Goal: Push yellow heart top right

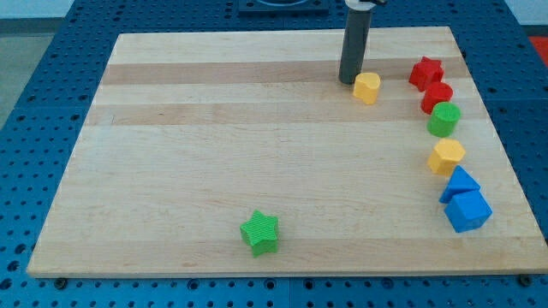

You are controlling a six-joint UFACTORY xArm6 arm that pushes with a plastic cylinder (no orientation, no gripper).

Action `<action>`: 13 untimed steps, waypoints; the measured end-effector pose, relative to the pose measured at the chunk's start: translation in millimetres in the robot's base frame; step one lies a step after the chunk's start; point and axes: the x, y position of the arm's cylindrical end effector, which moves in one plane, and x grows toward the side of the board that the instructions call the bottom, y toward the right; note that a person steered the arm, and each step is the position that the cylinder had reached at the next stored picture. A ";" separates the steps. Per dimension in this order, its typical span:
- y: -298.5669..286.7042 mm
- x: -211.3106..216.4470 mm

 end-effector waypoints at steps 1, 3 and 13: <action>-0.7 4.2; -60.5 82.4; 68.1 -10.2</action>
